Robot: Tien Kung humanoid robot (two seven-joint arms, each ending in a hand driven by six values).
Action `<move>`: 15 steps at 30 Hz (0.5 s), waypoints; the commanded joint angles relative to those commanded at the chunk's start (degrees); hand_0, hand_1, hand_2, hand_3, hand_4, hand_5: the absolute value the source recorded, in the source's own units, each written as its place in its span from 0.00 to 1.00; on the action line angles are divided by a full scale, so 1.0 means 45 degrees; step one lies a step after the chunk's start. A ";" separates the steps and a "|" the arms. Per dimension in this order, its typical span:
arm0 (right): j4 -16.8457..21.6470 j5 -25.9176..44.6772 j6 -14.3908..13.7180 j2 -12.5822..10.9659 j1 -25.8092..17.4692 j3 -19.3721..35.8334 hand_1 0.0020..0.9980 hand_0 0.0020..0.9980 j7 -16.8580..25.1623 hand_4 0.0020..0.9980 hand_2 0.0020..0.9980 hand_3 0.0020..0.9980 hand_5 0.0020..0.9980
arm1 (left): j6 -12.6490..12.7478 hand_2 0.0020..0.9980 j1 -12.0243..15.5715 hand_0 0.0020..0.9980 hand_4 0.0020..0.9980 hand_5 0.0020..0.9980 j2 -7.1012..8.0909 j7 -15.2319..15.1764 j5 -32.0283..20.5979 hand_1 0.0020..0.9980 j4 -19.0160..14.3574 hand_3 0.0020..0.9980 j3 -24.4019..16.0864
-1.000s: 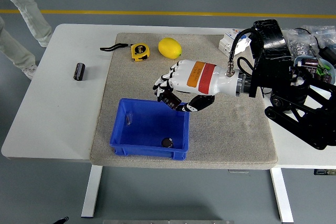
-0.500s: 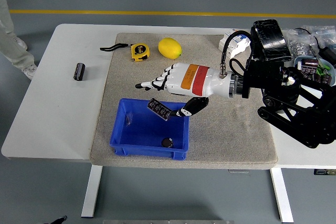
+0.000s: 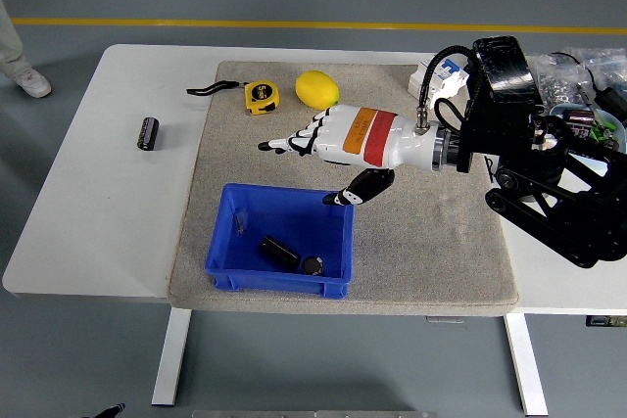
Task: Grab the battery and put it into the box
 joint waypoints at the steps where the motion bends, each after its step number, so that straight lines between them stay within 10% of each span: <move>1: -0.0076 -0.0014 0.0005 -0.0064 0.0003 0.0193 0.67 0.65 -0.0001 0.82 0.85 1.00 0.13 | 0.0004 0.81 -0.0001 0.68 0.73 0.60 -0.0002 -0.0006 -0.0010 0.78 0.0003 0.64 0.0003; 15: -0.2322 0.3080 0.0762 -0.1158 -0.1497 0.3954 0.68 0.69 -0.0429 0.88 0.84 1.00 0.19 | 0.0057 0.82 0.0016 0.70 0.73 0.60 -0.0081 -0.0065 0.0001 0.79 0.0043 0.63 0.0010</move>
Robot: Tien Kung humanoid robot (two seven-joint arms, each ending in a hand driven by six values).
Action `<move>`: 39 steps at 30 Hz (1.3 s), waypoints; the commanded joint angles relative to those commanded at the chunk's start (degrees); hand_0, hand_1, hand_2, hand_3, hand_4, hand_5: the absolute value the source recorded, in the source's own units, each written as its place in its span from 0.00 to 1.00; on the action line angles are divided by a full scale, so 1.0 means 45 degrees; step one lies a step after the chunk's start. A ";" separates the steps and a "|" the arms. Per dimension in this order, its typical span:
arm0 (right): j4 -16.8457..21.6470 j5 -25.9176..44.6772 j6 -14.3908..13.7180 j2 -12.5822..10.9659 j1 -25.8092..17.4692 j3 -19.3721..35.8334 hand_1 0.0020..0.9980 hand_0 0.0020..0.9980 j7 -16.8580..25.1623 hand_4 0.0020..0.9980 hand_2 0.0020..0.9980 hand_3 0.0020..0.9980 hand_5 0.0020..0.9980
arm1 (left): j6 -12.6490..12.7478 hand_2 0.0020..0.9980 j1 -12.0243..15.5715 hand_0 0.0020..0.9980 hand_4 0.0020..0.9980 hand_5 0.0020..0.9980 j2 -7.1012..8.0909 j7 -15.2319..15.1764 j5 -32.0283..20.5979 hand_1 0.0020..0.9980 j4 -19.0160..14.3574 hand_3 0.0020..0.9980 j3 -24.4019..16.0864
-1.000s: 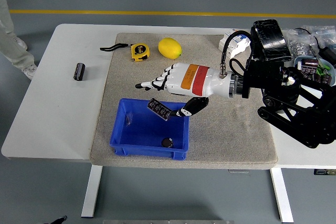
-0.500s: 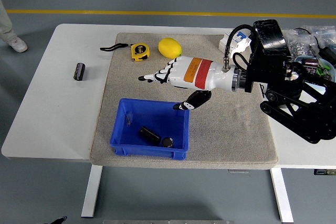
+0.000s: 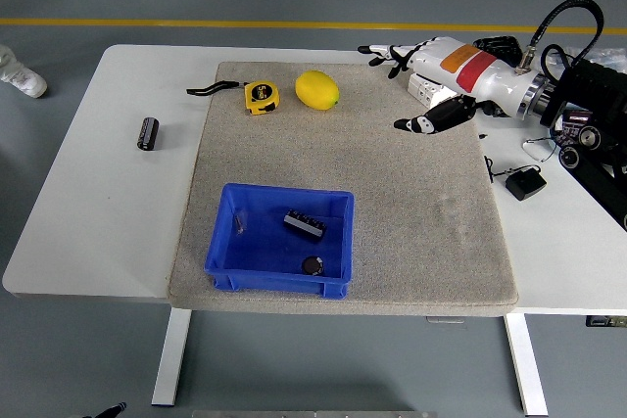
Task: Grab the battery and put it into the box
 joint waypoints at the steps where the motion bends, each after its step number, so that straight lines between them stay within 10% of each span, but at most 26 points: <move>1: -0.0114 0.0497 0.0100 -0.0078 -0.0197 0.0285 0.68 0.69 -0.0098 0.88 0.84 1.00 0.19 | -0.0006 0.82 0.0003 0.70 0.73 0.60 -0.0005 -0.0001 0.0028 0.79 0.0003 0.63 -0.0008; 26: 0.1711 1.3863 0.0834 -0.1487 -0.5365 0.6904 0.73 0.74 -0.2809 1.00 0.85 1.00 0.46 | -0.0264 0.81 0.0032 0.72 0.73 0.60 -0.0107 0.0013 0.1526 0.79 0.0081 0.63 -0.1058; 39: 0.3434 1.3515 0.1072 0.0037 -0.8564 0.9695 0.75 0.77 -0.3688 1.00 0.85 0.97 0.61 | -0.0267 0.81 0.0028 0.72 0.73 0.60 -0.0139 -0.0081 0.1240 0.79 0.0109 0.63 -0.0863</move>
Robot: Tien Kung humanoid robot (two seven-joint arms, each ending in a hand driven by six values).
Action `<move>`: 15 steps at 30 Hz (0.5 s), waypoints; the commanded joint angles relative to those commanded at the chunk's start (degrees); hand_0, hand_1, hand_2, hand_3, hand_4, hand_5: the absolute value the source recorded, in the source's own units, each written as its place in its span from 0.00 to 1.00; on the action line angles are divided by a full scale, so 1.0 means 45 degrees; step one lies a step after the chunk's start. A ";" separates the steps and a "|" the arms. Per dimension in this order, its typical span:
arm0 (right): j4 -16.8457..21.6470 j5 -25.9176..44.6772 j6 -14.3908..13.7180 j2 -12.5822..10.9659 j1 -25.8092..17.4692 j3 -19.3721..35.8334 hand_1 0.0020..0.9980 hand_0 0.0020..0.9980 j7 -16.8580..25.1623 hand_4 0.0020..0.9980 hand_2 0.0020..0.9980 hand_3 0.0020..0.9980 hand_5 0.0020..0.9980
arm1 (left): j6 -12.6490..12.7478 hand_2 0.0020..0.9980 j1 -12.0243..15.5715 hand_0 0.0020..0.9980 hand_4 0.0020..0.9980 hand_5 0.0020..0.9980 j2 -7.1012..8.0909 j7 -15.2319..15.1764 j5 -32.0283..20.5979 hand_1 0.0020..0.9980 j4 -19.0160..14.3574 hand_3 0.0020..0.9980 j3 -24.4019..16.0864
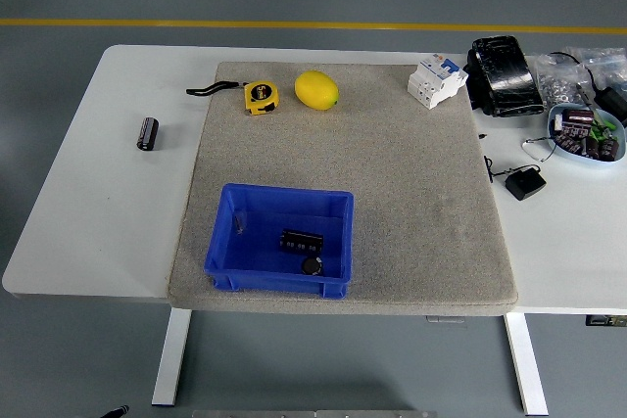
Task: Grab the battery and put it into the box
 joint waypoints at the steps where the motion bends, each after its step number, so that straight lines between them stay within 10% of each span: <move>1: 0.0077 -0.0226 0.0050 0.0155 -0.0220 0.0139 0.75 0.77 -0.0059 1.00 0.85 0.97 0.61 | 0.0000 0.81 -0.0007 0.72 0.73 0.60 -0.0008 0.0003 0.0037 0.79 0.0001 0.63 -0.0021; 14: 0.0815 -0.1771 0.0625 0.2306 -0.2006 0.1907 0.81 0.84 -0.0623 1.00 0.87 0.90 0.76 | -0.0024 0.81 -0.0089 0.74 0.72 0.59 -0.0042 -0.0022 0.0269 0.79 0.0039 0.63 -0.0134; 15: 0.0915 -0.1786 0.0606 0.2394 -0.2119 0.1951 0.84 0.87 -0.0605 1.00 0.88 0.91 0.90 | -0.0025 0.81 -0.0096 0.74 0.73 0.60 -0.0038 -0.0029 0.0263 0.78 0.0042 0.64 -0.0127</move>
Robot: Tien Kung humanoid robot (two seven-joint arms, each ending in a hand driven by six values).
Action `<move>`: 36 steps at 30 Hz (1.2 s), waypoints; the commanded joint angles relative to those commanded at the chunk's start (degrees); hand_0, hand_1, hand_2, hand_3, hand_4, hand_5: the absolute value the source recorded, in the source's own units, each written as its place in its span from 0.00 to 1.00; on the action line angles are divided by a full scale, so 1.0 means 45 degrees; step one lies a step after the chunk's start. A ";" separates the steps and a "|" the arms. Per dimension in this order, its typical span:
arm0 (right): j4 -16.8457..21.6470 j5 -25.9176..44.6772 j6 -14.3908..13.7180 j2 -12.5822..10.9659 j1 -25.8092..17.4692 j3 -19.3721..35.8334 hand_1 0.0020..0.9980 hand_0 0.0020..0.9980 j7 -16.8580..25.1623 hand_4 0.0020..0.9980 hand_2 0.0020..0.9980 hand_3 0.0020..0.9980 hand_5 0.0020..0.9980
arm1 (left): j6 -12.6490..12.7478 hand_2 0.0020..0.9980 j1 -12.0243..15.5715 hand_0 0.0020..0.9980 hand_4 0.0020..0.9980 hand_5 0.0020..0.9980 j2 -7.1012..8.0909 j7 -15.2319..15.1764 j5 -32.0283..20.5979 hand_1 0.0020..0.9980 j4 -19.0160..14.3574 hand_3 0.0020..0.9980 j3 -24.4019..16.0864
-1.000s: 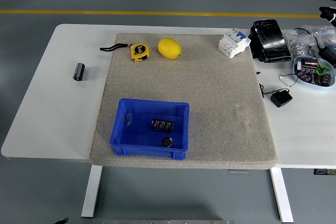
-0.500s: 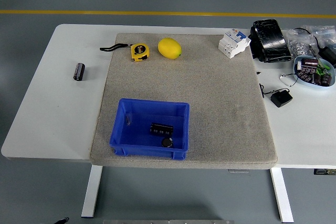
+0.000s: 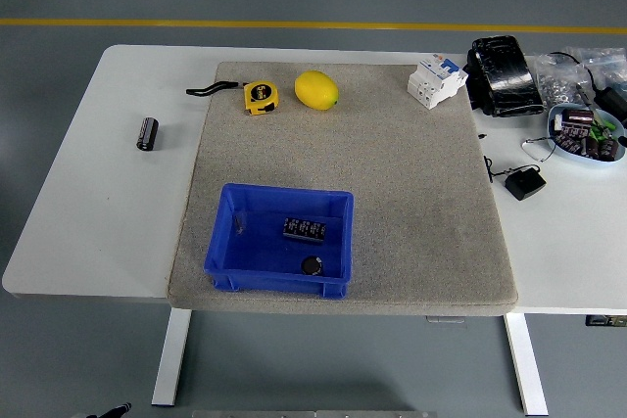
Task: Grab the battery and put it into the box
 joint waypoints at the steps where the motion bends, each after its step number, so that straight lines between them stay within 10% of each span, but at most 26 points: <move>1: 0.0076 0.0014 -0.0015 0.0061 -0.0093 0.0012 0.84 0.87 0.0012 1.00 0.88 0.91 0.90 | 0.0000 0.81 -0.0006 0.74 0.73 0.60 0.0005 -0.0010 -0.0020 0.78 0.0005 0.64 0.0012; 36: 0.0690 -0.0038 -0.0612 0.0081 -0.0677 -0.1808 0.86 0.92 0.0212 1.00 0.89 0.94 0.96 | -0.0004 0.81 -0.0021 0.78 0.73 0.60 0.0015 0.0027 0.0251 0.78 0.0012 0.64 -0.0159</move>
